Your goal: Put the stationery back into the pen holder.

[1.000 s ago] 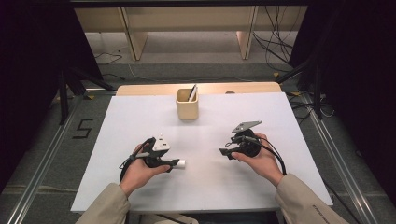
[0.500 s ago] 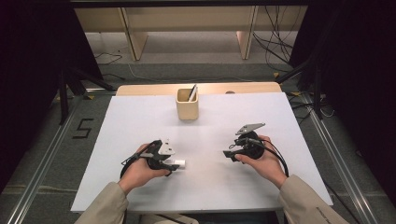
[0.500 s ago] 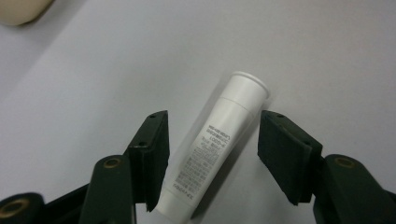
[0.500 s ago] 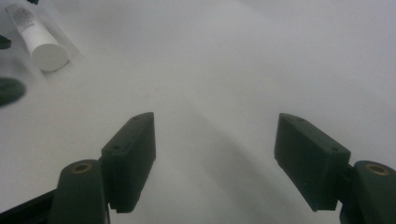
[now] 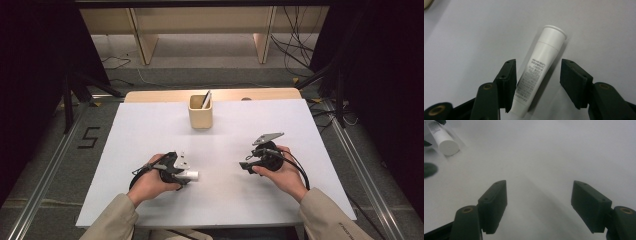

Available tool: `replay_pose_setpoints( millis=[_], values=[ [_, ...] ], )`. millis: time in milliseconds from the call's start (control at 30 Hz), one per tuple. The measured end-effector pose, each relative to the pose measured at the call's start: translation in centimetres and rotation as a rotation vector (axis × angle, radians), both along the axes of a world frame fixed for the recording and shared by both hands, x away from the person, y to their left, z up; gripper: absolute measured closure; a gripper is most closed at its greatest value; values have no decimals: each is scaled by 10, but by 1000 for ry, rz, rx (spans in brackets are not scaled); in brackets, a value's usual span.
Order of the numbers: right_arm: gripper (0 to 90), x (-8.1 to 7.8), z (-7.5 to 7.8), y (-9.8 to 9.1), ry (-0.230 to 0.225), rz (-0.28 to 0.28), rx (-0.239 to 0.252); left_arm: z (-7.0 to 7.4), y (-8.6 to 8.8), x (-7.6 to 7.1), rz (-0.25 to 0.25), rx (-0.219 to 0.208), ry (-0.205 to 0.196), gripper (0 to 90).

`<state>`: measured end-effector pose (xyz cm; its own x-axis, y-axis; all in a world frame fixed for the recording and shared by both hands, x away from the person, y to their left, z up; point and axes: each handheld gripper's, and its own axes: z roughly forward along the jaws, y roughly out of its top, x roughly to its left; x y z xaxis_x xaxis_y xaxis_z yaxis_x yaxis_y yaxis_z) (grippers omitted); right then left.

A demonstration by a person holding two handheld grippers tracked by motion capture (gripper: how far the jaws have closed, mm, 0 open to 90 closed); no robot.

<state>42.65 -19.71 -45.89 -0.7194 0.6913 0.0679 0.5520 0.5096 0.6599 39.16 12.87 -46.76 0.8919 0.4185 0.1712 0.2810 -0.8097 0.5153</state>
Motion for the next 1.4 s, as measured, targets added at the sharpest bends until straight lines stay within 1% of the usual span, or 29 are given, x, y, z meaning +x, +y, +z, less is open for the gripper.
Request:
replay_pose_setpoints(
  millis=[533, 700, 833, 967, 1033, 1067, 1100, 1200, 1300, 1333, 1400],
  values=[
    [295, -5, -2, -3, 7, 12, -11, 1, -2, 3, -26, 30, 1, 481],
    [295, -7, -3, -5, 11, 10, -13, 1, -3, 4, -54, 64, 1, 489],
    [295, -8, -4, -7, 12, 7, -14, 1, -4, 4, -66, 76, 3, 501],
    [295, -9, -4, -8, 14, 2, -16, 3, -5, 6, -92, 111, -6, 514],
    [295, -9, -5, -9, 16, 1, -16, 3, -6, 7, -104, 124, -2, 523],
    [295, -9, -5, -9, 18, 1, -16, 3, -7, 7, -104, 122, 0, 527],
    [295, -10, -5, -9, 19, 0, -15, 4, -7, 7, -113, 134, -1, 530],
    [295, -10, -5, -10, 15, 3, -17, 4, -9, 8, -125, 152, 2, 533],
    [295, -10, -5, -11, 13, 3, -18, 4, -10, 9, -119, 154, 5, 537],
    [295, -10, -5, -11, 13, 3, -18, 4, -10, 9, -123, 167, 6, 538],
    [294, -10, -5, -11, 14, 0, -16, 4, -10, 10, -126, 171, 5, 539]
  ],
)
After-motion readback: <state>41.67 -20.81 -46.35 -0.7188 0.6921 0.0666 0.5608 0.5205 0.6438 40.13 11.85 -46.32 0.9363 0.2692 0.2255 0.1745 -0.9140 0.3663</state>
